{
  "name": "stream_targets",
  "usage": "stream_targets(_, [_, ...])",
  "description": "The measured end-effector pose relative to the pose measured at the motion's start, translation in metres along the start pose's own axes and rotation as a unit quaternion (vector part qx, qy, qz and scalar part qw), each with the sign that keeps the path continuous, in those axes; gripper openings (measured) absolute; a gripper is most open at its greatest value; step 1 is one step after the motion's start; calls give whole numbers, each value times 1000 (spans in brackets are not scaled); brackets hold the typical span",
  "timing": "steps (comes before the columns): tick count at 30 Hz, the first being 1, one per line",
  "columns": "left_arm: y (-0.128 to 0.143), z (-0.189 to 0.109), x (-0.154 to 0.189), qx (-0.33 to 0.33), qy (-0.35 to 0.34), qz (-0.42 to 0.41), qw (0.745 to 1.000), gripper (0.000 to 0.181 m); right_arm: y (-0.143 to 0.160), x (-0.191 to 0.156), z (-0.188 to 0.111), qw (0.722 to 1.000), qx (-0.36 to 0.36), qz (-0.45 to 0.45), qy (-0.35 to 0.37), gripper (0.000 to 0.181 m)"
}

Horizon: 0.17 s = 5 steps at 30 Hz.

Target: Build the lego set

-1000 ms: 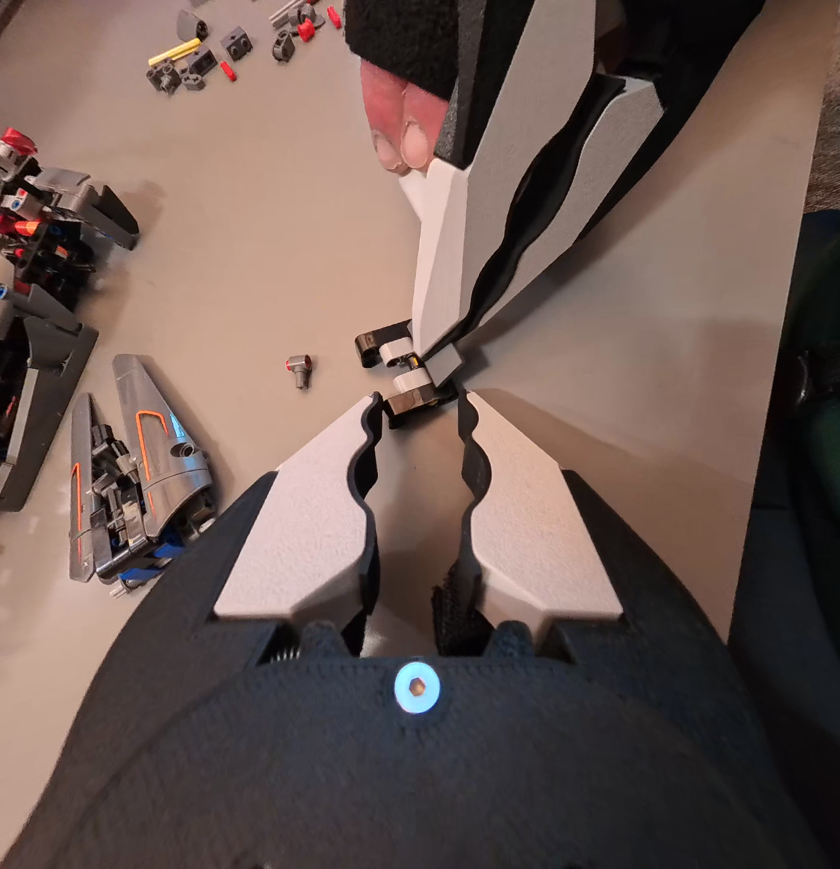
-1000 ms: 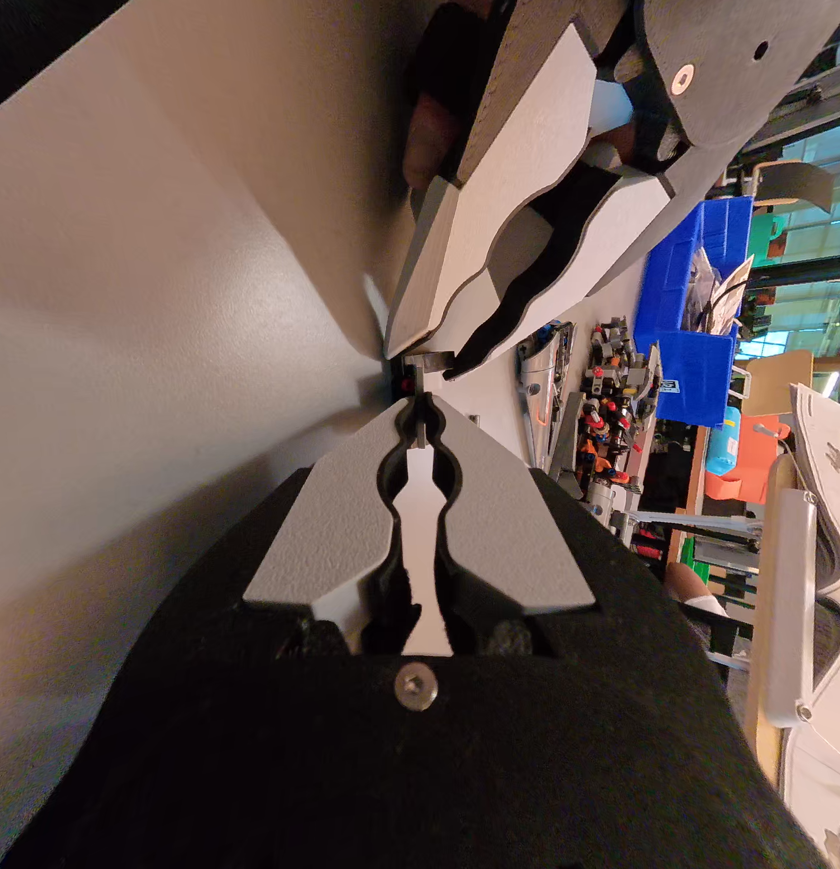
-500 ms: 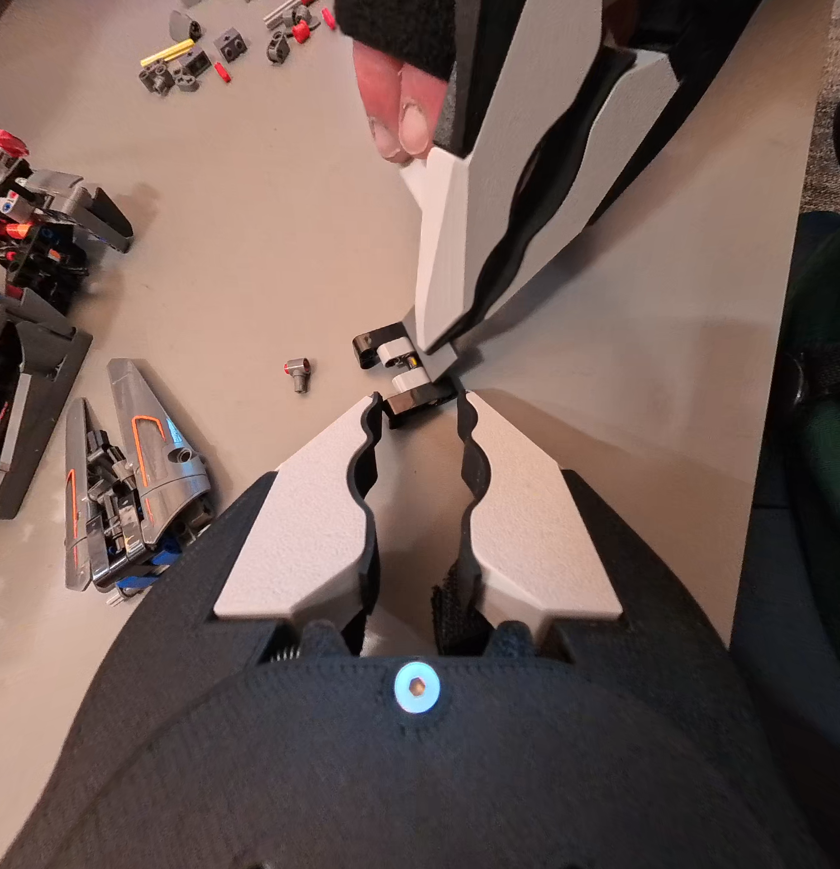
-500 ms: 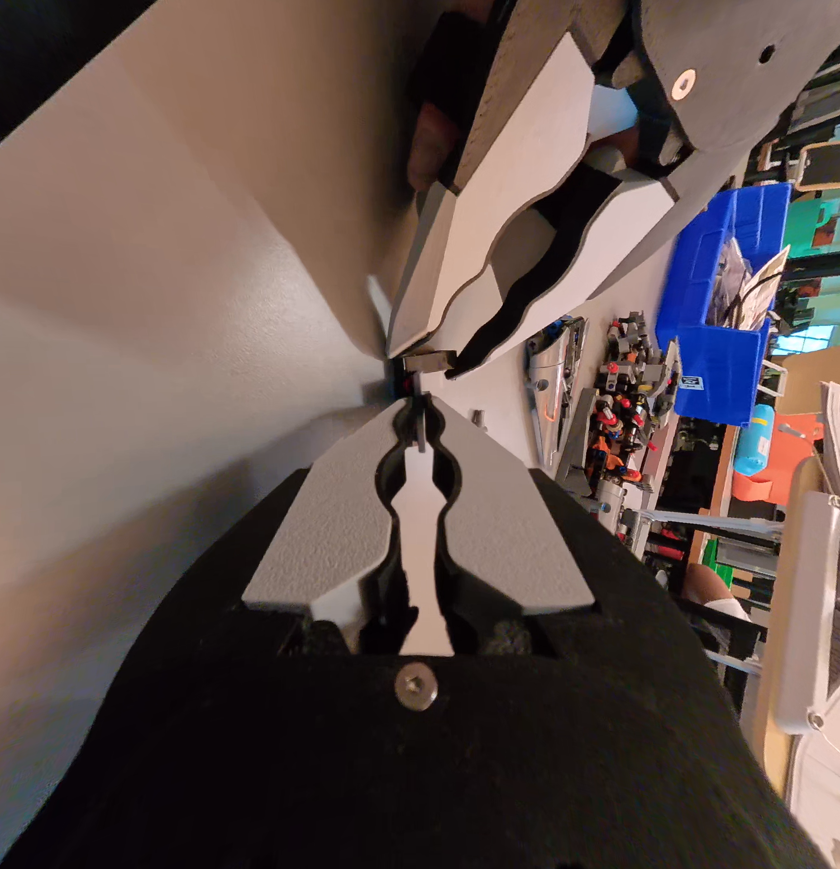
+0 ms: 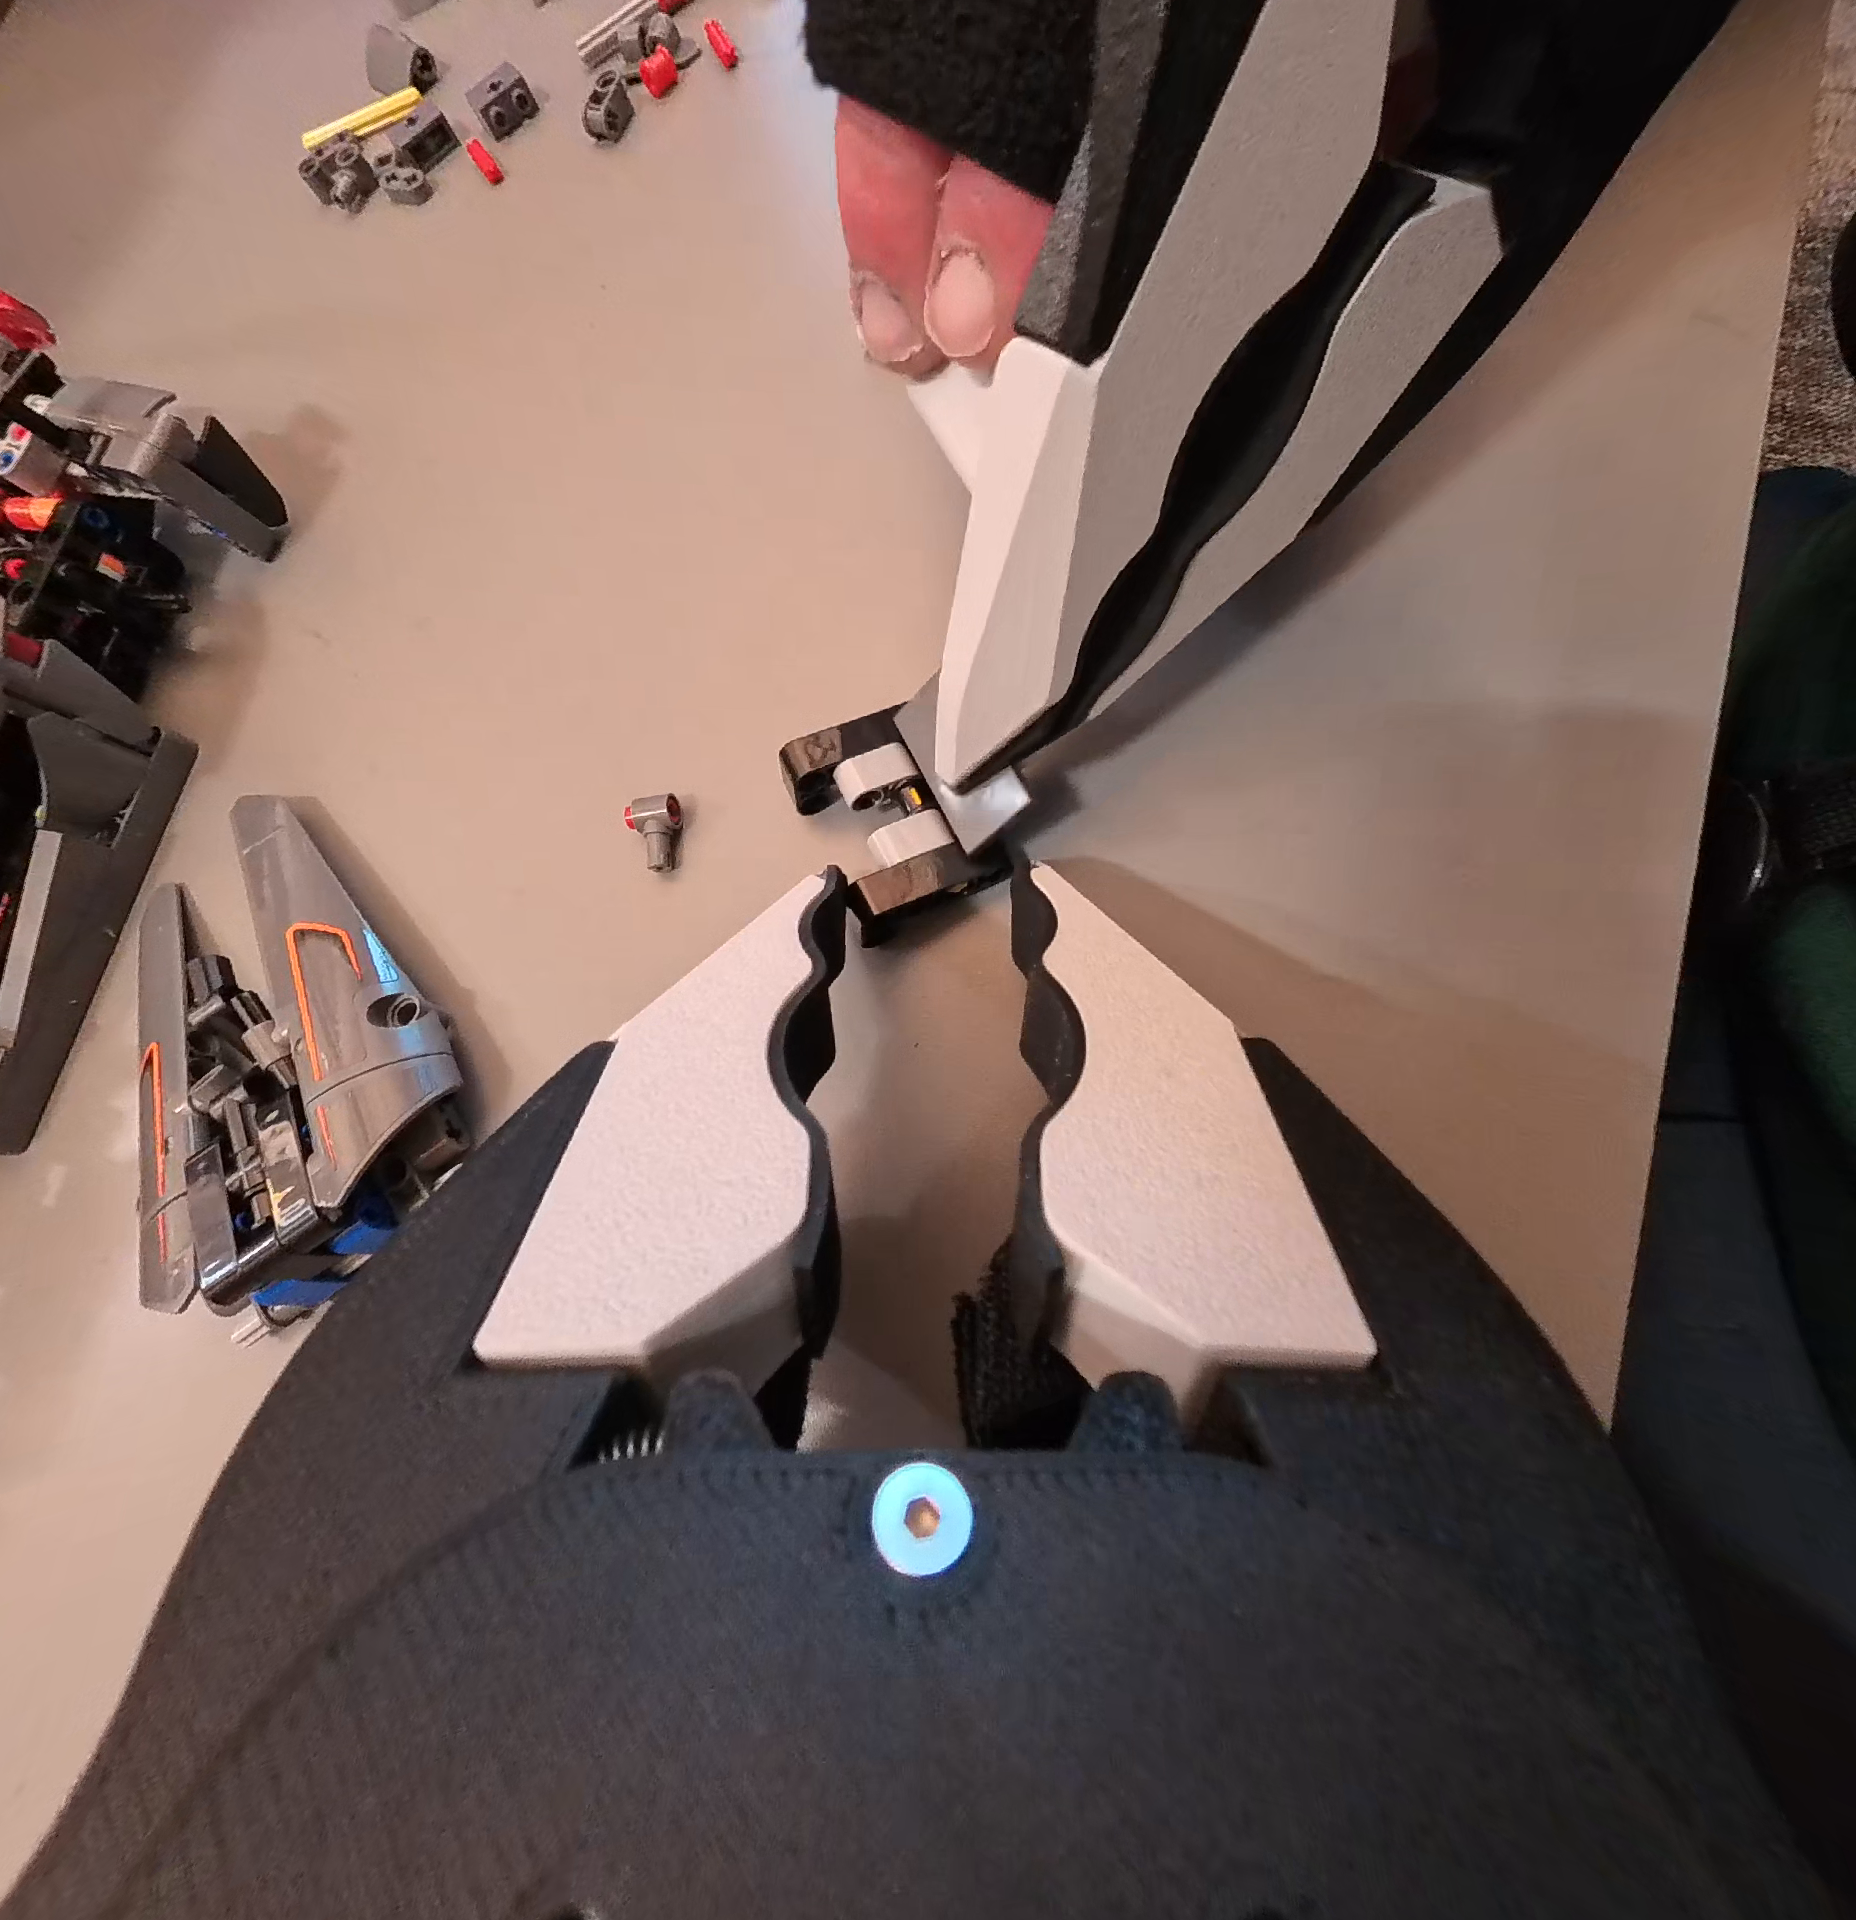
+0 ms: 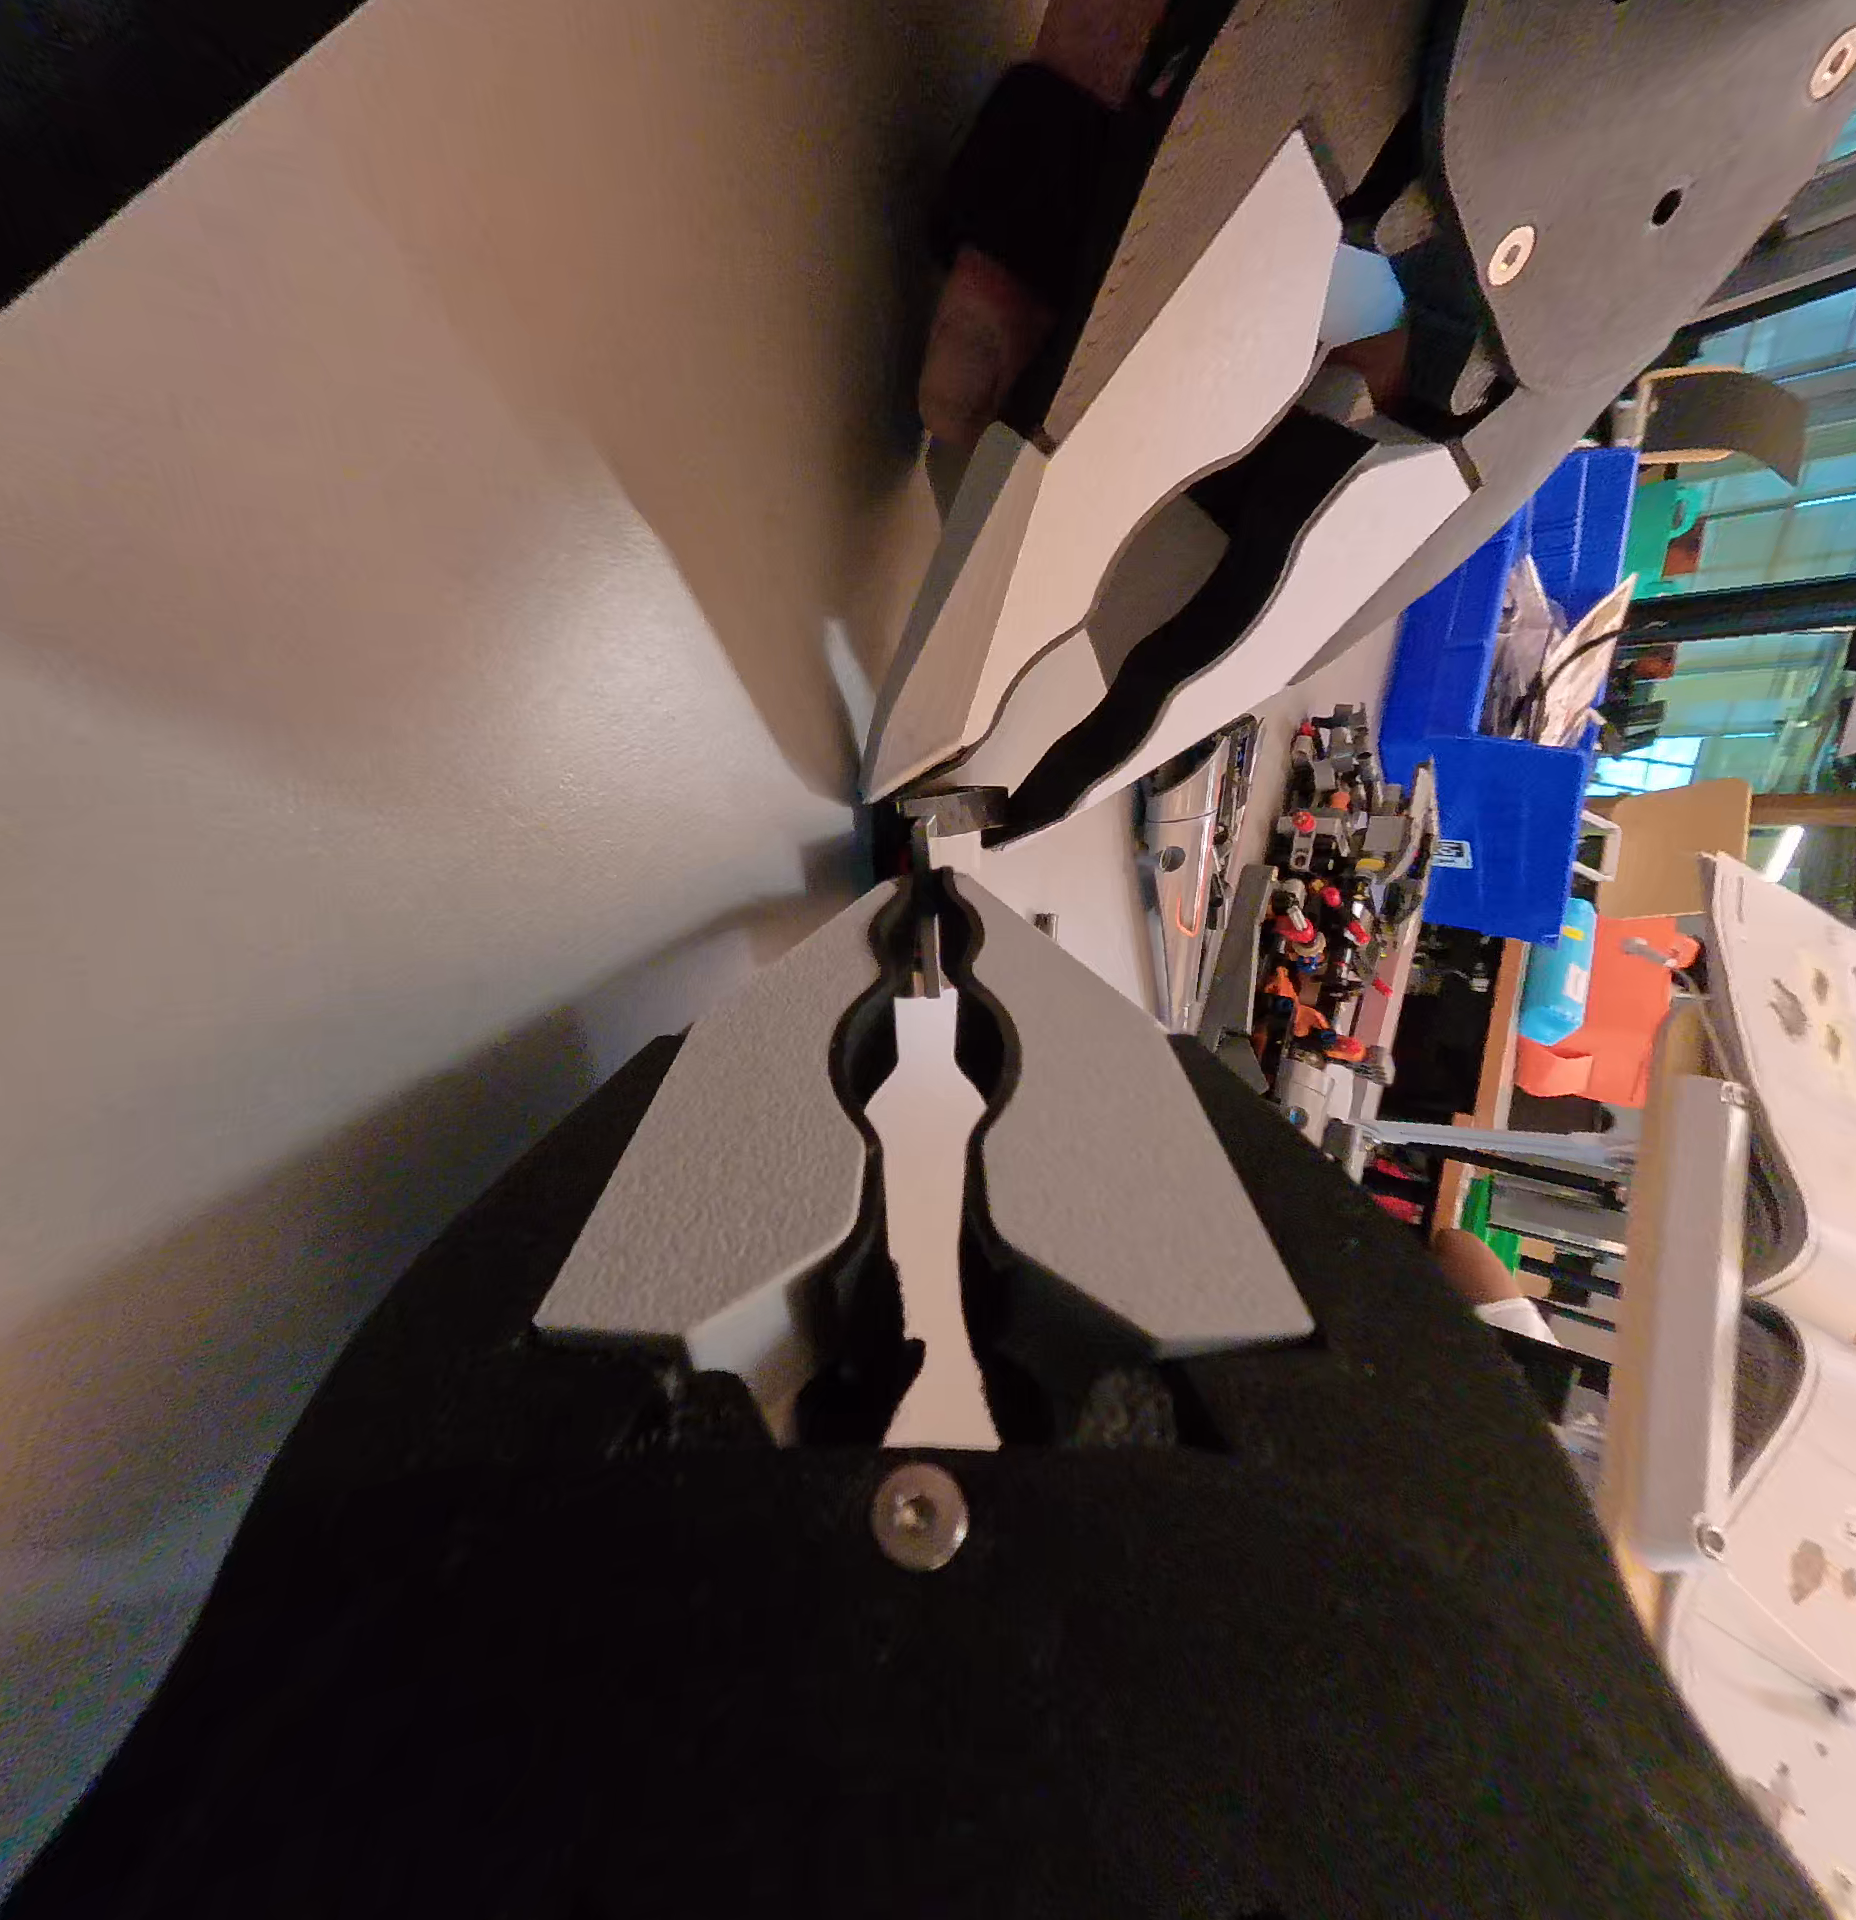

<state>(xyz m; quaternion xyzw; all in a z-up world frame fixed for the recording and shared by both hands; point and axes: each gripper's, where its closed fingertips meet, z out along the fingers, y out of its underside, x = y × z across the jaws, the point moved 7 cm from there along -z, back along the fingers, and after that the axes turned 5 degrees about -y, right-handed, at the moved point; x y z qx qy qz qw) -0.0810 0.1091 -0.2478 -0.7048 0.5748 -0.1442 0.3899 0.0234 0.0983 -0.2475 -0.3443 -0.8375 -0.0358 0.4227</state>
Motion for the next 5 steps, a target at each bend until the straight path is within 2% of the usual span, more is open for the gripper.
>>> stream_targets(5, [0, 0, 0, 0, 1, -1, 1000, 30, 1, -3, -1, 1000, 4, 4, 3, 4])
